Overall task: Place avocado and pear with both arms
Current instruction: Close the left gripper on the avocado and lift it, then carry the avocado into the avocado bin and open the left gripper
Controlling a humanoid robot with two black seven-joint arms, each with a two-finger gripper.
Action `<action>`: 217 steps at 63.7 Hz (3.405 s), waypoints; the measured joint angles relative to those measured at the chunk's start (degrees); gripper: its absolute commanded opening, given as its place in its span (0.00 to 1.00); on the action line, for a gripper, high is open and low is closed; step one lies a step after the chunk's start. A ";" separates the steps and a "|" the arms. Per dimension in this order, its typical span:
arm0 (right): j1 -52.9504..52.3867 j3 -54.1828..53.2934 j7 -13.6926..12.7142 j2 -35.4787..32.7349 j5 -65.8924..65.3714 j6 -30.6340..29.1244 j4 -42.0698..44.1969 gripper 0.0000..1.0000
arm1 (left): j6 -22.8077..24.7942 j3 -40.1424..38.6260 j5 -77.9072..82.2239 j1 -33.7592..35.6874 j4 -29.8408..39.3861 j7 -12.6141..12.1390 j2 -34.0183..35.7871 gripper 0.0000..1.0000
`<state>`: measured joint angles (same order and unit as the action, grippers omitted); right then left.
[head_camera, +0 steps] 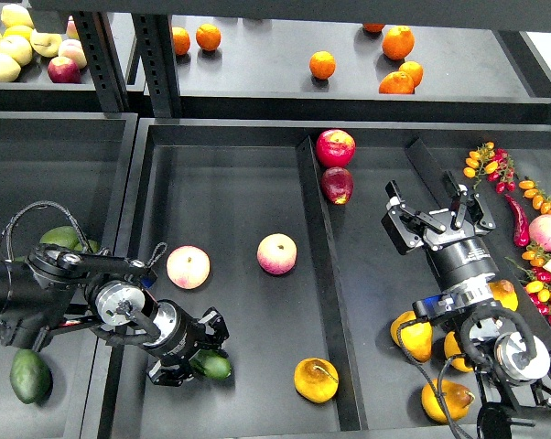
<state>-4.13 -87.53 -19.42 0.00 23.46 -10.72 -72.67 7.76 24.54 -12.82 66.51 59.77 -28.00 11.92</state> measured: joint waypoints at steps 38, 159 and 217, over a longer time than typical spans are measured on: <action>0.00 1.73 -0.10 0.00 0.45 -0.61 -0.36 1.00 | 4.91 2.18 -0.37 10.33 10.96 0.00 13.19 0.32; -7.73 9.91 -0.43 0.00 0.34 5.66 -1.28 1.00 | 17.99 16.87 14.40 5.62 4.72 0.00 22.48 0.38; -5.69 10.10 -0.45 0.00 0.53 5.62 -1.43 1.00 | 17.68 16.79 15.35 3.67 3.38 0.09 18.80 0.78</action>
<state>-9.82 -77.43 -19.87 0.00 23.99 -5.10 -74.10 25.43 41.33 2.53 70.18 63.15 -27.92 30.72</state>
